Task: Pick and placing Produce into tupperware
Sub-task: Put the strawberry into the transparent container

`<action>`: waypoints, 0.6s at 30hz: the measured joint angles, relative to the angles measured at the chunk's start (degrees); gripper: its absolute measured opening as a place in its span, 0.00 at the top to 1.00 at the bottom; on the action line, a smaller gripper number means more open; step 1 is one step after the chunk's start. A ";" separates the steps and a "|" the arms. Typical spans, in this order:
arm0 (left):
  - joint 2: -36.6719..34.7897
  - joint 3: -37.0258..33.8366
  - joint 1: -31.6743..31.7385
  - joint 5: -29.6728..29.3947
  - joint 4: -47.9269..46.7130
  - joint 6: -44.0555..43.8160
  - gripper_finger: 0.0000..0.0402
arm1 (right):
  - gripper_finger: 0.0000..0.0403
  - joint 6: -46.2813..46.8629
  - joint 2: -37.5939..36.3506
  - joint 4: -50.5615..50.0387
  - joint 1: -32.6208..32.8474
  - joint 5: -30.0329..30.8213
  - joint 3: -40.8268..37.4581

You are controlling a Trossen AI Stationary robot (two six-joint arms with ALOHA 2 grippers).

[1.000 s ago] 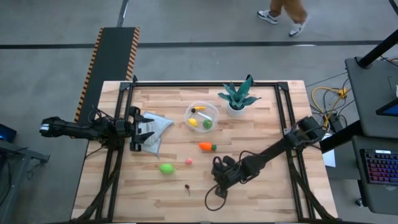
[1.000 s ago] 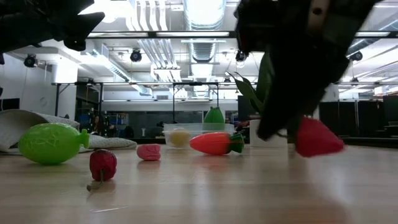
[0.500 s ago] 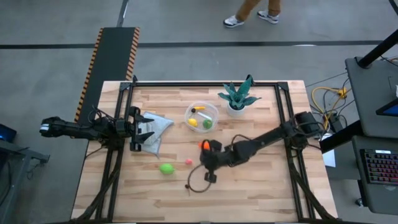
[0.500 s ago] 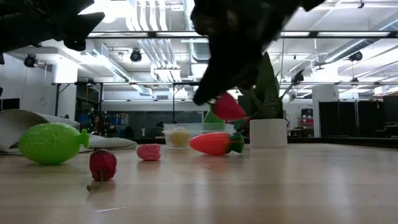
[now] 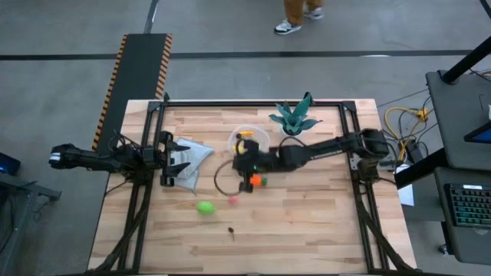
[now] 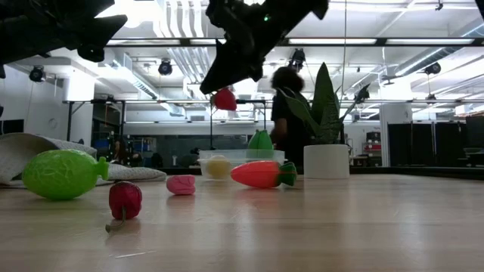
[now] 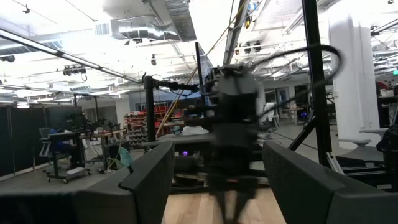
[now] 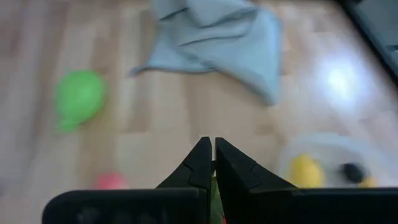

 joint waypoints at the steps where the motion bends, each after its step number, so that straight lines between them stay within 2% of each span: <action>1: 0.01 0.00 0.00 0.00 0.01 0.00 0.43 | 0.98 -0.92 0.00 -0.01 -1.08 0.01 0.36; 8: 0.02 0.00 0.00 -0.02 0.00 0.00 0.43 | 0.98 -5.39 0.00 0.23 -8.50 -0.77 1.34; 14: 0.00 0.00 0.01 -0.01 0.24 0.42 0.43 | 0.98 -5.15 1.07 4.50 -13.92 -6.57 1.41; 18: 0.02 0.00 0.00 -0.02 0.28 0.44 0.43 | 0.98 -5.05 2.87 5.27 -15.54 -7.45 1.63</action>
